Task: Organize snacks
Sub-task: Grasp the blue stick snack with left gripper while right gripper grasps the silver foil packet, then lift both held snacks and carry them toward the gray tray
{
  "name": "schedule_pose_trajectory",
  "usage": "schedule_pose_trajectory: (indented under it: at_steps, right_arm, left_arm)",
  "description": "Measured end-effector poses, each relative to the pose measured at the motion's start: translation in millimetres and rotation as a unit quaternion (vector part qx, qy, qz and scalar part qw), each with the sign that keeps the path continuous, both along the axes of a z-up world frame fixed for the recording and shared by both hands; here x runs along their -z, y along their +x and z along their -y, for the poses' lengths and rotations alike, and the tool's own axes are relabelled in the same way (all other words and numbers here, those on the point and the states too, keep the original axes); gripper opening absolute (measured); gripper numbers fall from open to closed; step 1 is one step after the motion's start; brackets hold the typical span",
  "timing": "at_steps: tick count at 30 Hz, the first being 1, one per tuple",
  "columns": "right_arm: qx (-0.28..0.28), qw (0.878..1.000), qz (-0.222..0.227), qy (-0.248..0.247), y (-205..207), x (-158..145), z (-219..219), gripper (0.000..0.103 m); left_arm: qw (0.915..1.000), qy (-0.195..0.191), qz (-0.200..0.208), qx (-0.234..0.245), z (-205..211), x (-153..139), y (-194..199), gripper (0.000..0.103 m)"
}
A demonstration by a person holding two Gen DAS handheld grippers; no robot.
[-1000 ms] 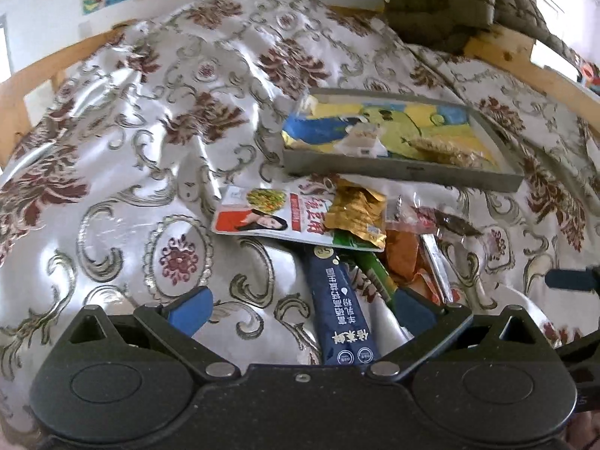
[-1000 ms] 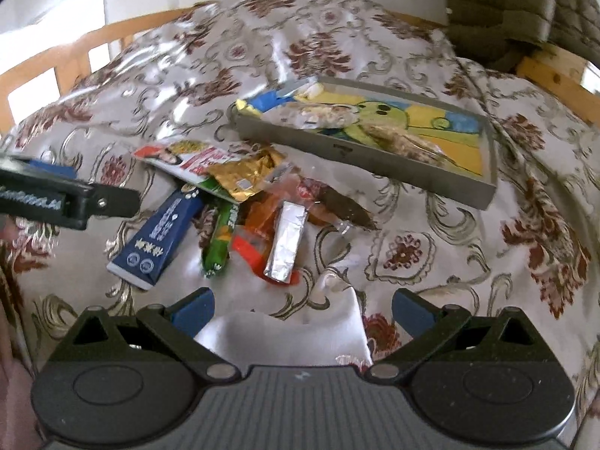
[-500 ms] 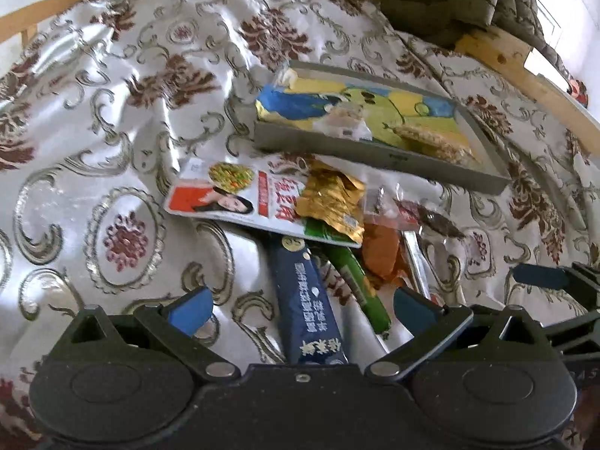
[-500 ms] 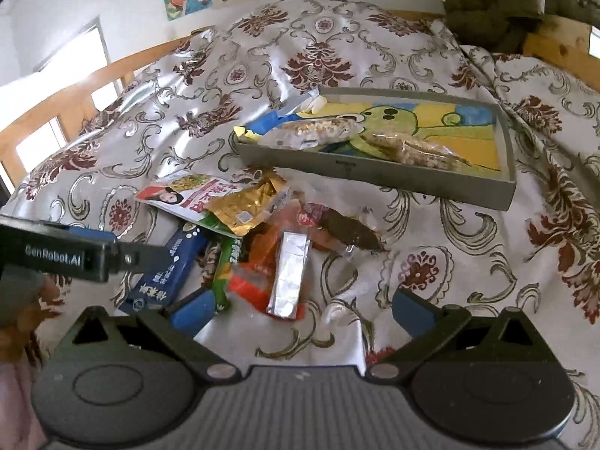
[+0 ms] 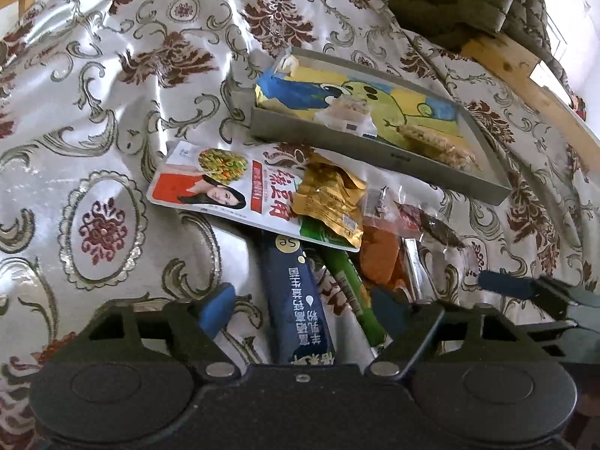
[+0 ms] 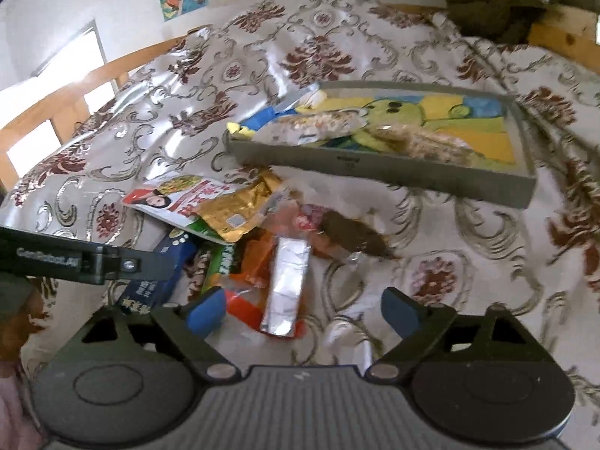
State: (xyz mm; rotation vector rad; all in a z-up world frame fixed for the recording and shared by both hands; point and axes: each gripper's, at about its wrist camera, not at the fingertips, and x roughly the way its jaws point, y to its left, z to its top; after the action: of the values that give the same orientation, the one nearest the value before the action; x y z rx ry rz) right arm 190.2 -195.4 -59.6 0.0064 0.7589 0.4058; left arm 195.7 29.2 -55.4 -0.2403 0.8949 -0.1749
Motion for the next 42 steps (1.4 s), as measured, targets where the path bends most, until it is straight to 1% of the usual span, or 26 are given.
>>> schedule_pose_trajectory:
  at_steps: [1, 3, 4, 6, 7, 9, 11, 16, 18, 20, 22, 23, 26, 31, 36, 42]
  right_arm:
    - [-0.003, 1.0, -0.004, 0.002, 1.9, 1.3, -1.3, 0.088]
    - [-0.005, 1.0, -0.008, 0.003, 5.7, 3.9, -4.5, 0.078]
    - [-0.004, 1.0, -0.011, 0.006, 7.9, 5.1, -5.5, 0.075]
    - [0.0, 1.0, -0.019, 0.014, 12.3, 7.9, -6.9, 0.064]
    - [0.004, 1.0, -0.023, 0.015, 14.5, 9.5, -7.1, 0.061]
    - [0.012, 0.999, -0.029, 0.016, 17.8, 12.2, -7.2, 0.052]
    - [0.016, 0.999, -0.034, 0.018, 20.2, 14.4, -6.8, 0.048]
    - [0.017, 0.999, -0.043, 0.021, 24.9, 19.6, -9.8, 0.046]
    - [0.015, 0.998, -0.046, 0.027, 24.9, 19.0, -10.0, 0.037]
    - [0.013, 0.998, -0.046, 0.029, 24.1, 18.8, -10.6, 0.034]
    - [0.014, 0.998, -0.048, 0.031, 23.6, 19.3, -10.8, 0.031]
    - [0.015, 0.998, -0.05, 0.032, 23.8, 19.8, -10.4, 0.028]
    - [0.02, 0.998, -0.057, 0.035, 24.8, 19.4, -8.9, 0.025]
    - [0.017, 0.998, -0.05, 0.036, 19.0, 10.0, -9.6, 0.025]
    - [0.015, 0.998, -0.04, 0.044, 9.5, -0.4, -10.5, 0.024]
    - [0.016, 0.999, -0.018, 0.048, -3.3, -13.1, -8.9, 0.024]
  left_arm:
    - [1.0, -0.001, -0.001, -0.001, 0.6, 1.0, 1.6, 0.073]
    - [1.0, -0.004, -0.002, -0.002, 1.1, 3.0, 4.5, 0.063]
    - [1.0, -0.006, -0.004, -0.003, 1.1, 4.3, 6.1, 0.061]
    - [0.9998, -0.012, -0.015, -0.003, 0.3, 8.2, 9.0, 0.052]
    - [0.9996, -0.015, -0.022, -0.004, -0.2, 10.7, 10.2, 0.05]
    - [0.9995, -0.014, -0.029, -0.007, -1.0, 13.9, 11.4, 0.046]
    - [0.9994, -0.01, -0.032, -0.008, -1.5, 15.4, 12.0, 0.044]
    - [0.9993, 0.011, -0.035, 0.001, 4.5, 17.9, 14.0, 0.044]
    - [0.9991, 0.022, -0.037, 0.008, 6.5, 18.3, 14.4, 0.044]
    - [0.9991, 0.023, -0.037, 0.007, 6.7, 18.1, 14.2, 0.044]
    - [0.999, 0.024, -0.037, 0.005, 6.2, 18.0, 13.7, 0.041]
    - [0.999, 0.022, -0.038, 0.004, 5.2, 17.8, 13.3, 0.037]
    - [0.9991, 0.011, -0.041, -0.008, -0.4, 16.2, 12.3, 0.032]
    - [0.9987, 0.007, -0.049, -0.01, -1.7, 10.2, 6.3, 0.029]
    - [0.9973, -0.035, -0.064, -0.002, -6.5, 6.2, -4.5, 0.028]
    - [0.9929, -0.102, -0.061, 0.003, -14.9, -2.1, -19.2, 0.026]
